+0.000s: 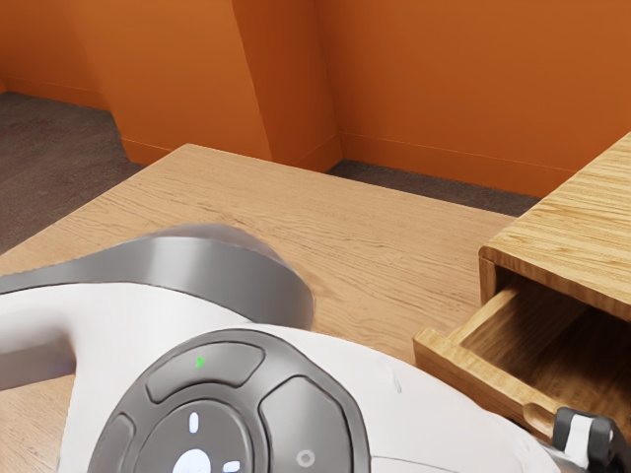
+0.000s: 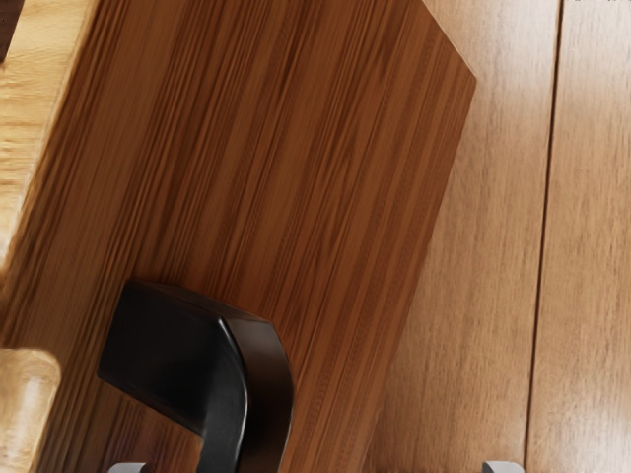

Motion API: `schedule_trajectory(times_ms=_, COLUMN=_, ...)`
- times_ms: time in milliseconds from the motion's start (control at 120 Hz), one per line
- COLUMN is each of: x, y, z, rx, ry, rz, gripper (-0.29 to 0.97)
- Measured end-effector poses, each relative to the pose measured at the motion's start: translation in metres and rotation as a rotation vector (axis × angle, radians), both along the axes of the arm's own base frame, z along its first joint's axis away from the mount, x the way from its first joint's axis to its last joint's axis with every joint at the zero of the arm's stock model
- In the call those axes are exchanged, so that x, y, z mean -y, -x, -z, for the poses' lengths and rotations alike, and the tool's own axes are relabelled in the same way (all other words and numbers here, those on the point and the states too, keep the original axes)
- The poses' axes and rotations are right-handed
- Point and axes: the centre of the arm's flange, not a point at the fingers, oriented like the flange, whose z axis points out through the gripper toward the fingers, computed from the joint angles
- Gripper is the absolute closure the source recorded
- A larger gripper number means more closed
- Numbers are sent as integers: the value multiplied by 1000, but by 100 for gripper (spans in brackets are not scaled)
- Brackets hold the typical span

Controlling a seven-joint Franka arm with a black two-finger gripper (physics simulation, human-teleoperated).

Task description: Pull the drawer handle with one arm to open the drawer

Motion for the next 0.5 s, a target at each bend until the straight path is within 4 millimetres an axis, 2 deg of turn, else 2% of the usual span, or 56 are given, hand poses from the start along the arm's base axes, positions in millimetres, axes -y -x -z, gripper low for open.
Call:
schedule_trajectory(times_ms=117, x=-4, y=6, z=0, rx=2, ry=5, rz=-7, gripper=25)
schedule_trajectory(times_ms=233, x=-10, y=22, z=-3, rx=15, ry=9, rz=-12, gripper=31)
schedule_trajectory(times_ms=375, x=-14, y=37, z=-7, rx=18, ry=21, rz=-15, gripper=28)
schedule_trajectory(times_ms=500, x=-14, y=60, z=-13, rx=30, ry=31, rz=5, gripper=28)
